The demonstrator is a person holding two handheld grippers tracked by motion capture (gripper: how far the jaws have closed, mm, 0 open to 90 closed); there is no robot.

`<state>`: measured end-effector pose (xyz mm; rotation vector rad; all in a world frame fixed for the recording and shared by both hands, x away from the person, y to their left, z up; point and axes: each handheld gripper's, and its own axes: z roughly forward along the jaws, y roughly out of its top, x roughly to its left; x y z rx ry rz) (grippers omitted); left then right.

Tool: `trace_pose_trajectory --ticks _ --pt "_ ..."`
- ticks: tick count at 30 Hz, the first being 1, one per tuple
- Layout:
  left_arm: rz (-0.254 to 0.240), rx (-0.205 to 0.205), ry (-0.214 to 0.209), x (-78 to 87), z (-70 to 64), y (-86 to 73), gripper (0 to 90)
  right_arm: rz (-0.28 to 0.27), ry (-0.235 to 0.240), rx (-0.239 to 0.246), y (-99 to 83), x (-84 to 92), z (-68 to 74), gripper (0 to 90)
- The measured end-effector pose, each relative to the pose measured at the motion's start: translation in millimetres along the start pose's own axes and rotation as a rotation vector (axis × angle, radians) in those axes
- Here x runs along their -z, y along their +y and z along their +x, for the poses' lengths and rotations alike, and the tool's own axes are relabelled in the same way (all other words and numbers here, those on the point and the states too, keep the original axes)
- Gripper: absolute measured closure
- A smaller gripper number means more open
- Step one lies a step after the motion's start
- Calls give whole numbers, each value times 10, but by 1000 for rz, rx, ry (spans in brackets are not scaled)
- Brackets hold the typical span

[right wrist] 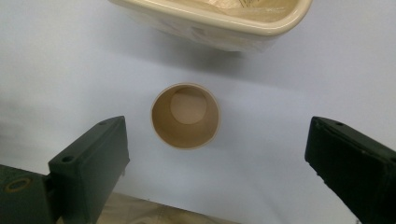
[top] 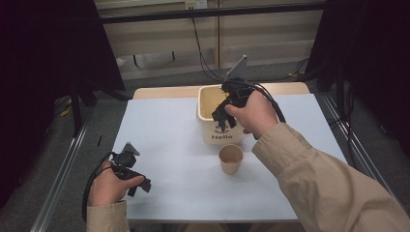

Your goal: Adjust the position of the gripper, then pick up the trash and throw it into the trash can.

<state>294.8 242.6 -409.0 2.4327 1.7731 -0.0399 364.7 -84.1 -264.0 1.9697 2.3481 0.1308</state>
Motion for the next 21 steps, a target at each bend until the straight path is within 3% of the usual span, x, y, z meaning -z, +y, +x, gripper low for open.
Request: trace_pose_trajectory --ticks 5,13,21 --pt "-1 -11 11 -10 6 -3 65 -1 3 -8 11 16 -13 60" --pt "-3 13 12 -7 13 -34 64 7 -9 8 16 -50 44 58" --pt "-2 11 11 -4 21 -52 63 36 8 26 -38 -317 117 59"
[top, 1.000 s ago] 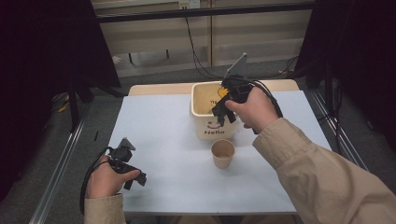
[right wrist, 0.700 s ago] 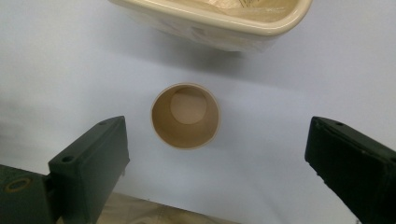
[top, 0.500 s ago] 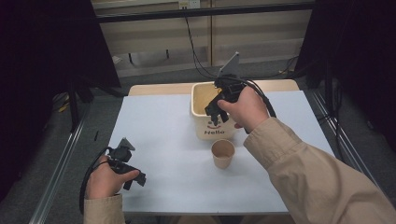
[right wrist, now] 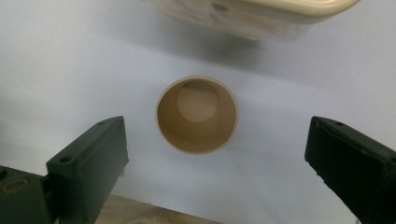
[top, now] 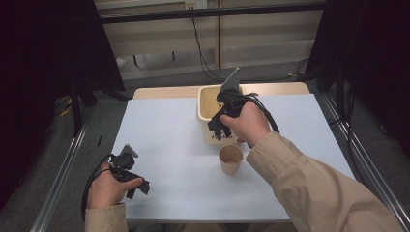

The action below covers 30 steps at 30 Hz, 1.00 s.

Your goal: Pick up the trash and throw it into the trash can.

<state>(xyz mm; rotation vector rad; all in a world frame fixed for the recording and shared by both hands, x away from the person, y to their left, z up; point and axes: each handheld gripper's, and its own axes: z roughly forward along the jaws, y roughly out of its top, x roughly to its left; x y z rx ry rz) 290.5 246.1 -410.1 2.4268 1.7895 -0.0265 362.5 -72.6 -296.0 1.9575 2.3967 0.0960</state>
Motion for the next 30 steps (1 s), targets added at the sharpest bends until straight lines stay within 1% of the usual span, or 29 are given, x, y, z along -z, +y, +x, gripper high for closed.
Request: trace_pose_trajectory --ticks 2,3,4,5,6,8,9,10,11,12,14,15,16,17,18,19,20,21,22,23,24,25,26,27,30 --pt "-5 -5 6 1 -2 2 63 8 2 -8 1 -66 -10 58" --pt "4 -2 0 5 -6 4 63 7 3 -9 2 -107 -19 57" --pt "-2 2 2 0 -10 4 63 10 3 -16 1 -135 -21 58" --pt "-5 3 2 -6 -11 4 63 7 3 -16 -1 -161 -22 58" --pt "-6 1 6 -7 -9 5 62 17 6 -19 -3 -198 -25 61" --pt "-3 2 5 -7 -9 3 62 15 10 -6 -9 -248 -29 56" --pt "0 4 5 -5 -9 1 62 18 9 -11 -10 -262 -29 56" --pt "-4 5 8 -5 -11 0 62 15 -1 -12 -14 -292 -24 56" --pt "-2 1 6 0 -11 0 62 19 -9 -9 -20 -322 -19 59" --pt "-4 -5 12 2 -10 1 62 22 -3 -11 -24 -348 -14 61" --pt "-2 -4 10 5 -17 0 62 25 4 -9 -28 -373 -10 59" --pt "2 -18 8 9 -10 3 62 29 15 -13 -39 -427 -8 60" --pt "2 -17 10 11 -13 5 62 29 15 -13 -39 -427 -8 60" --pt "-2 -17 11 8 -14 5 62 29 -1 -7 -48 -478 -7 61" --pt "-4 -17 11 7 -15 5 62 29 -1 -7 -48 -478 -7 61" --pt "5 -20 11 13 -15 8 62 26 -4 -10 -55 -509 -4 64" --pt "4 -13 7 11 -21 5 62 30 -1 -19 -59 -534 0 66" --pt "4 -13 8 13 -21 5 62 28 19 -25 -65 -570 1 69" --pt "1 -21 13 15 -16 6 62 29 22 -34 -67 -580 3 70" --pt "-5 -6 8 13 -28 4 62 29 22 -34 -67 -580 3 70" --pt "-5 -8 7 16 -30 4 62 23 17 -30 -75 -621 11 78" --pt "-4 -6 4 18 -35 3 62 23 17 -30 -75 -621 11 78" --pt "-6 -10 9 23 -33 5 62 28 30 -31 -84 -657 26 84" --pt "-6 -10 9 23 -33 5 62 19 30 -32 -90 -675 34 91" --pt "-7 -5 5 28 -39 2 62 14 16 -28 -109 -730 69 106"
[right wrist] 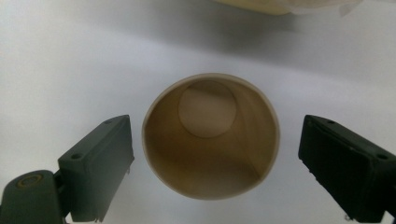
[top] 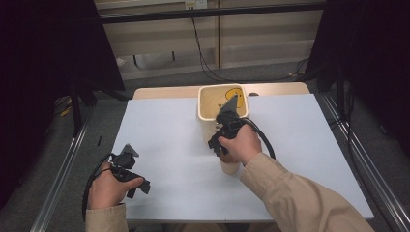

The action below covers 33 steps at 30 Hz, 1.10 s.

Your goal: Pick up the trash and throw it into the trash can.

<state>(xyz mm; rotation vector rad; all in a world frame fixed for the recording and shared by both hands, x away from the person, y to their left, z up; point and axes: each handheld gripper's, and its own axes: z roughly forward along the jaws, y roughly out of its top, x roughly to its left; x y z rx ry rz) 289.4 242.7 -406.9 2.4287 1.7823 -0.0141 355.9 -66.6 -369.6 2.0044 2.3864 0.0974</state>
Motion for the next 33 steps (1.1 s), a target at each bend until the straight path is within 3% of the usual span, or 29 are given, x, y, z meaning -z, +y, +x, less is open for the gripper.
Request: trace_pose_trajectory --ticks 21,28,33 --pt "-10 -9 10 0 4 9 62 -10 -32 9 -67 -127 31 189" --pt "-4 -14 9 -12 11 14 62 12 -21 9 -53 -6 -53 195" --pt "2 -7 -6 -3 14 15 62 26 1 16 -16 210 -139 196"
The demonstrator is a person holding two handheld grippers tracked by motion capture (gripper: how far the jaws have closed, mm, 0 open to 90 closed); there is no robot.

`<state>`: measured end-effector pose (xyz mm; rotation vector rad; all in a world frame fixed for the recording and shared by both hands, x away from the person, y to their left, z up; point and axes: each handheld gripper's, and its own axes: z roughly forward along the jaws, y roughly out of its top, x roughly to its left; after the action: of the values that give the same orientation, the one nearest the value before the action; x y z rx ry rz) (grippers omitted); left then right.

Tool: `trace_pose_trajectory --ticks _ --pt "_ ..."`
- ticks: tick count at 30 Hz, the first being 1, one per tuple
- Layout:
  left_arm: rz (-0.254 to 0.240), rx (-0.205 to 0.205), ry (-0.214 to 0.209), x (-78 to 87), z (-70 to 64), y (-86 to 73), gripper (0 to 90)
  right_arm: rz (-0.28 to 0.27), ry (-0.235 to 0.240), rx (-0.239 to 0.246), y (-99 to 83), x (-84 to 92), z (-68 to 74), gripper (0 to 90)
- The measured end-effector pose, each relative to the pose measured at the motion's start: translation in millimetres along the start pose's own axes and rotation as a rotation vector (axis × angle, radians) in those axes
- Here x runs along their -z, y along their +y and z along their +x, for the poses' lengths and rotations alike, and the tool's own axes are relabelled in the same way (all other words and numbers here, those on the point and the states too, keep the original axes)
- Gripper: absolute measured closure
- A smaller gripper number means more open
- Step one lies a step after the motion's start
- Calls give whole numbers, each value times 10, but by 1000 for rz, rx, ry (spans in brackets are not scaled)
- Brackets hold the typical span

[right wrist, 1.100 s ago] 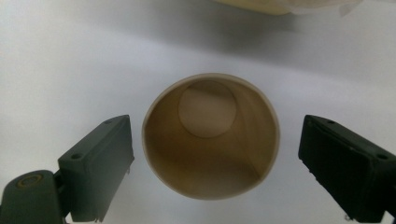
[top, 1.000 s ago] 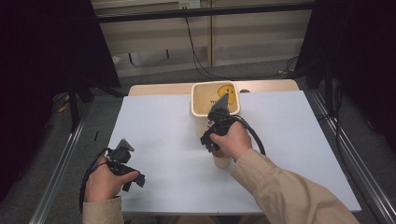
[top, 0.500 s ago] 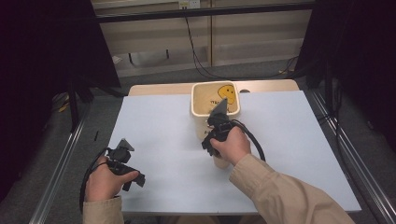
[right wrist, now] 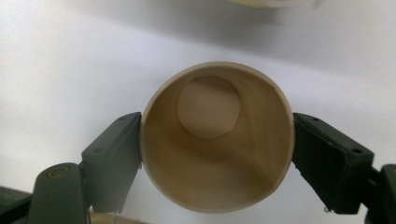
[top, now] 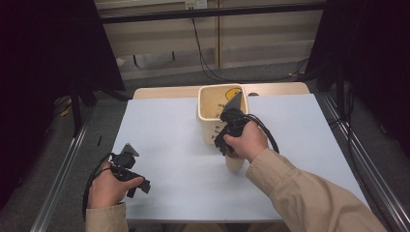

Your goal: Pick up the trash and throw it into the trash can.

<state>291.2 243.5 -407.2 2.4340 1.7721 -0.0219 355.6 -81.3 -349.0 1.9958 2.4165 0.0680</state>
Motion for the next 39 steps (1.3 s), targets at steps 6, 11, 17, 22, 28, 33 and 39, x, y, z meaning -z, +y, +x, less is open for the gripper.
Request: trace_pose_trajectory --ticks 6,11,17,22,28,33,39 --pt "1 2 1 -5 -10 4 61 -1 3 0 49 298 -121 196" --pt "-1 0 6 -9 -9 5 60 -9 -6 14 74 529 -193 196" --pt "5 -11 5 -8 -3 7 60 -19 -24 18 121 751 -263 197" --pt "-1 -5 1 -8 -12 2 60 -28 -38 22 167 956 -324 197" --pt "3 -16 3 -9 -10 11 60 -31 -57 18 233 1195 -394 198" --pt "12 -4 -5 -23 -31 13 59 -37 -64 12 286 1367 -435 198" --pt "9 -2 -2 -19 -22 8 59 -40 -62 10 368 1574 -514 201"
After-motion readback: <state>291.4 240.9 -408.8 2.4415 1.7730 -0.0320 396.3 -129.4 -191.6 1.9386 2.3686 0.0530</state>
